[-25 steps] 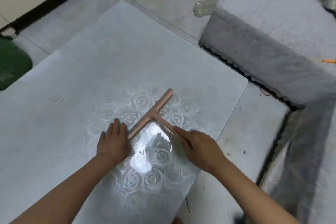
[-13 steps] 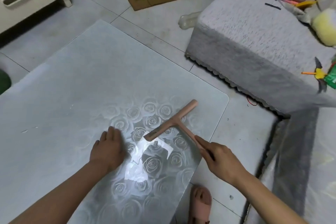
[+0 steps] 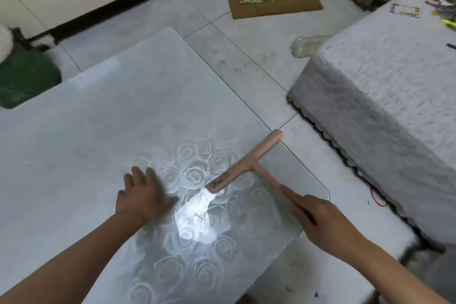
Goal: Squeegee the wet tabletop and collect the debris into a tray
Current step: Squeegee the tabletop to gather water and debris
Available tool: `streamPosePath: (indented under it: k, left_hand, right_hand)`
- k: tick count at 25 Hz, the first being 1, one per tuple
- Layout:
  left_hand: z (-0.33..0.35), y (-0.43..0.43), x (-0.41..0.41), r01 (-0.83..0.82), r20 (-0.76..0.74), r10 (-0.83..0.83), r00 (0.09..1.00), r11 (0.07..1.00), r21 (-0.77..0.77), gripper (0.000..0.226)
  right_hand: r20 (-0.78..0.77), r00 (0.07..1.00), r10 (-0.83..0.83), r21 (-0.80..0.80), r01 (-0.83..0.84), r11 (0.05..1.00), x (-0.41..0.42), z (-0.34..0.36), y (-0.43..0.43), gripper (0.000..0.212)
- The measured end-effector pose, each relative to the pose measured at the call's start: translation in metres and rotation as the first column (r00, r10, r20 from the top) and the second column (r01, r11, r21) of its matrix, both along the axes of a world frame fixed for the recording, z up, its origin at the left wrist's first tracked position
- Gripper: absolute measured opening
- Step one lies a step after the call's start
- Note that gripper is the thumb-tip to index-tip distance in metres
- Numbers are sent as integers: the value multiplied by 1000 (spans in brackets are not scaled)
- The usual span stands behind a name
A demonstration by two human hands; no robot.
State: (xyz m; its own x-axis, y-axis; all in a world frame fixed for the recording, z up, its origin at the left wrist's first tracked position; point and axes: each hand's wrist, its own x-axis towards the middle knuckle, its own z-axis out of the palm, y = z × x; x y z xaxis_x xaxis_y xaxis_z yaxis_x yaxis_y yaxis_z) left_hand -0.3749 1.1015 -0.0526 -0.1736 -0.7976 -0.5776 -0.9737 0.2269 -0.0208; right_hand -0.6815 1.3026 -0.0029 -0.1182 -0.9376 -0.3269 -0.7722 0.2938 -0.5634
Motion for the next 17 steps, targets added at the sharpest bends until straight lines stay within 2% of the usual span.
streamPosePath:
  k: [3,6,10,13,17]
  left_hand:
    - [-6,-3,-12,-63,42,62,997,997,43,119]
    - [-10,-3,-12,-97,22,96,995,993,69,120]
    - [-15,-3,-12,-103,5,103,995,993,54,119]
    - [-15,-4,-15,-99,21,98,995,993,59,119]
    - [-12,-1,-16,-130,-10,131,991,988,89,117]
  right_hand:
    - [-25,996,81,-45,-82,996,-17,-2,-31,69]
    - [-53,989,141,-72,-145,987,-46,12,-21,62]
    - [-115,979,169,78,-161,984,-80,33,-1,62]
    - [-78,954,288,39,-286,958,-32,21,-70,61]
    - [-180,936,303,19,-304,952,49,10,-175,53]
